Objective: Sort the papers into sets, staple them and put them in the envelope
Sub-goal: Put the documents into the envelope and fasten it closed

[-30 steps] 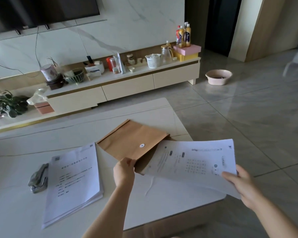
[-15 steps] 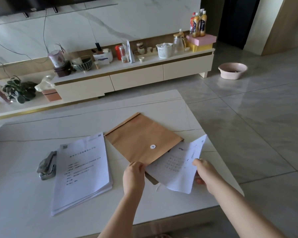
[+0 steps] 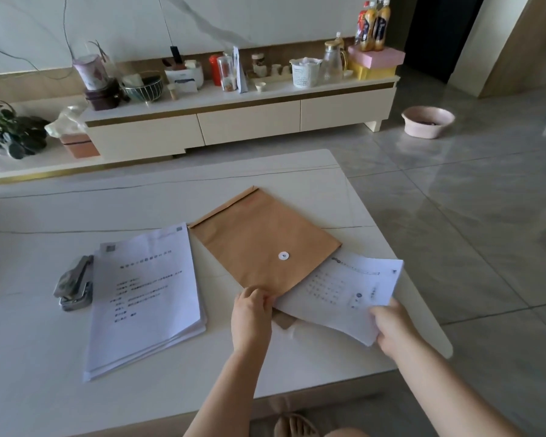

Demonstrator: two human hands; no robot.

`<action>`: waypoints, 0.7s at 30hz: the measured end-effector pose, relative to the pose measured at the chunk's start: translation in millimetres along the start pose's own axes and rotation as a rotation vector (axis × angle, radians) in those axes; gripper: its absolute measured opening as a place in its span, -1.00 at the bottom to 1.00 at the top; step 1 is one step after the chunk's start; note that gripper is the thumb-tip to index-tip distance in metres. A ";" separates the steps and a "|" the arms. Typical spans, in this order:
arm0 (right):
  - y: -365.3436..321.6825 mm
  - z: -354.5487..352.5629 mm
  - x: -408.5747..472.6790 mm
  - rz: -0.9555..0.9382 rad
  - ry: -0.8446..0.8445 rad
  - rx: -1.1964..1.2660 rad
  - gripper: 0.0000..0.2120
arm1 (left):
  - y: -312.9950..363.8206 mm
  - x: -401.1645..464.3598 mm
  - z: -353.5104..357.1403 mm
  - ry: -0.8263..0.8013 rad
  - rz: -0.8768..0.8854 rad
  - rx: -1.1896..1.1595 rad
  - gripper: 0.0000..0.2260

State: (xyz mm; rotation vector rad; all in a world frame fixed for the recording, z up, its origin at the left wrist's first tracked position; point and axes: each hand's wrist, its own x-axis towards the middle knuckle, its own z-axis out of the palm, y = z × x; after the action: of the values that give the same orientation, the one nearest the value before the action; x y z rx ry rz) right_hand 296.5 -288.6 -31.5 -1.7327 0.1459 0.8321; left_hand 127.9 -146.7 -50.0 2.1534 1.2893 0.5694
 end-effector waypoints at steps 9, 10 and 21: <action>9.4 -5.0 -9.0 -0.106 -0.025 0.073 -0.71 | 1.6 1.4 -13.1 -0.052 -0.061 0.210 -0.78; 11.3 -4.9 -11.8 -0.121 -0.005 0.094 -0.72 | 3.9 0.8 -14.5 -0.041 -0.034 0.213 -0.80; -20.0 42.7 -36.2 -0.062 -0.138 0.105 -0.81 | 26.9 -6.5 -16.9 0.082 0.045 0.117 -0.86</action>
State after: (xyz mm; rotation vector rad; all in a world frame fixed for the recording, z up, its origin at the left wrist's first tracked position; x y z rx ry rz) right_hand 260.3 -255.3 1.8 -1.5688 0.0421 0.8798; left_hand 132.2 -158.6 -20.2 2.2808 1.3512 0.6202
